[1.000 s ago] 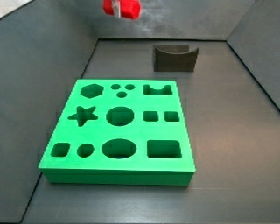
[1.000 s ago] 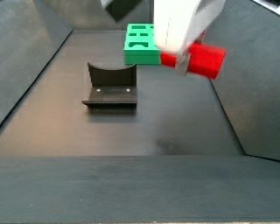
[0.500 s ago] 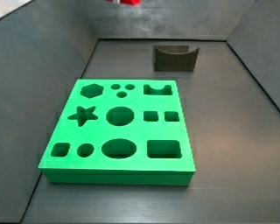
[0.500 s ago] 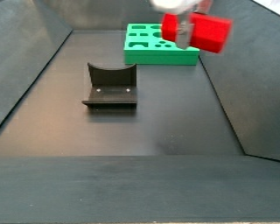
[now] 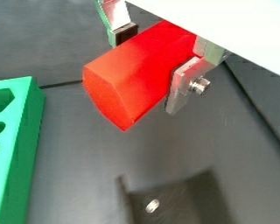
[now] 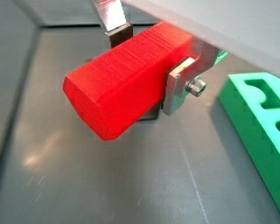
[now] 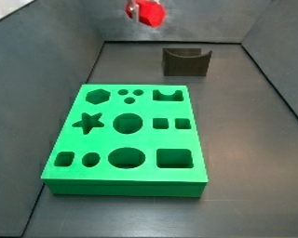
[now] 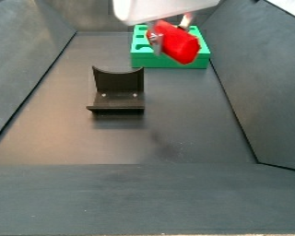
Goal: Pick up the hexagon object. Move up. Place the hexagon object on the fixture. Regrasp the hexagon object. Move to above the board. Insert the hexagon object.
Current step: Place the hexagon object on the fixture.
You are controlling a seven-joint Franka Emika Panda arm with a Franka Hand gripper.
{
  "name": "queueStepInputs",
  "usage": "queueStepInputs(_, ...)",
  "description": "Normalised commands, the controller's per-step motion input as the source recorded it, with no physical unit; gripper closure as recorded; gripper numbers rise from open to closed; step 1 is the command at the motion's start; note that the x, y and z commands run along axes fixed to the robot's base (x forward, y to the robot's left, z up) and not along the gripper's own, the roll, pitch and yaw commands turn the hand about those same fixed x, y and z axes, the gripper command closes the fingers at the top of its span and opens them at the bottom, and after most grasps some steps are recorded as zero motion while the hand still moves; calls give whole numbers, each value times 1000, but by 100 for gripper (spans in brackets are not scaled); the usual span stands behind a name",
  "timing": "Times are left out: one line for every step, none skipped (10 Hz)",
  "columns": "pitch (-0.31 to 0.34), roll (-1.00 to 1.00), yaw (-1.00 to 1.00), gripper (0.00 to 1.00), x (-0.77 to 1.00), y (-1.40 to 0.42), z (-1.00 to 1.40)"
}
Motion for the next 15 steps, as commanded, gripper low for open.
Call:
queueStepInputs(-33,43,-1000,100,1000,-239,-209)
queueStepInputs(-32,51,-1000,100,1000,-193,-178)
queueStepInputs(-33,60,-1000,100,1000,-157,-157)
queueStepInputs(-34,70,-1000,100,1000,-123,-139)
queueStepInputs(-35,84,-1000,100,881,-71,-98)
queueStepInputs(-33,103,-1000,100,765,-37,-66)
queueStepInputs(-28,118,-1000,100,686,-25,-55)
queueStepInputs(3,106,-638,100,497,-12,-37)
queueStepInputs(-19,-1000,-68,100,697,175,945)
queueStepInputs(-3,-1000,-16,100,575,170,914)
queueStepInputs(20,-1000,-21,100,367,127,680)
queueStepInputs(32,-1000,-24,100,211,81,461)
queueStepInputs(38,-1000,-27,100,118,68,309)
queueStepInputs(20,-1000,-38,100,37,47,83)
queueStepInputs(29,-1000,-52,100,47,38,40)
